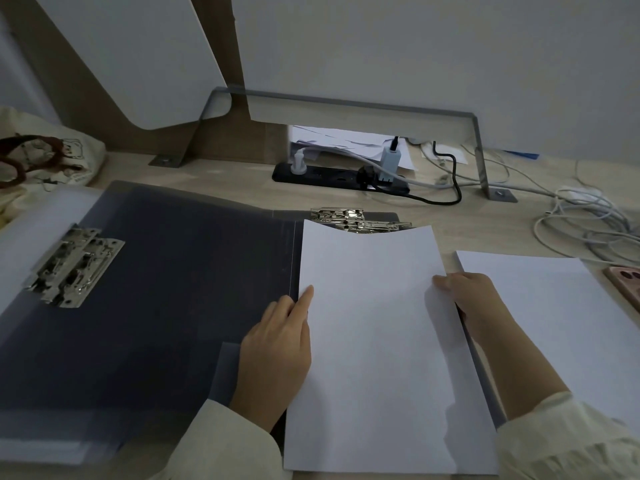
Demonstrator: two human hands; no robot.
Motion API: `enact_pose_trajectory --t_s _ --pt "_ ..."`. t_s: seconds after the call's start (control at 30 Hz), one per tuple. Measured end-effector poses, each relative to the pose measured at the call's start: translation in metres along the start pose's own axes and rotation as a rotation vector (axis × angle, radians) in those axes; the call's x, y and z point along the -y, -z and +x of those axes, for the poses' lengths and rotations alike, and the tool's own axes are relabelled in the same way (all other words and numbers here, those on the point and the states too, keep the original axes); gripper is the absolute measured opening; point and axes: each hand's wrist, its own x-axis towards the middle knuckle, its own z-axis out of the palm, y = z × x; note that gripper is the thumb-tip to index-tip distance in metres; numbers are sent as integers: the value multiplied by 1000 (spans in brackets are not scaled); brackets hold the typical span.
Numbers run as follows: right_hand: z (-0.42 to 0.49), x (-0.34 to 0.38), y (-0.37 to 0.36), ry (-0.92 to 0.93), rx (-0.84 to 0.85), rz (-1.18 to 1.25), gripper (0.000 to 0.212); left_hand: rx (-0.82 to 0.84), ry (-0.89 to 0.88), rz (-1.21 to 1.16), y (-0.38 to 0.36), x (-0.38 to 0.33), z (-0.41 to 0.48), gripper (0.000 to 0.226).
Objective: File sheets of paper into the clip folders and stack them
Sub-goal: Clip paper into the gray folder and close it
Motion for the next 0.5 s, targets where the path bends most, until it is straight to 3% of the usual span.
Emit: enact_pose_trajectory --t_s 0.17,0.33,0.43,0.5 --pt "8 1 -5 28 -57 -31 19 -65 -16 52 -7 3 1 37" --pt "6 0 -16 129 -137 -122 40 -82 44 108 -10 1 3 38" --pt "4 -2 -21 178 -193 -143 7 -74 72 107 -11 0 4 39" --pt "1 -3 -24 188 -233 -164 26 -70 83 100 -11 0 5 39"
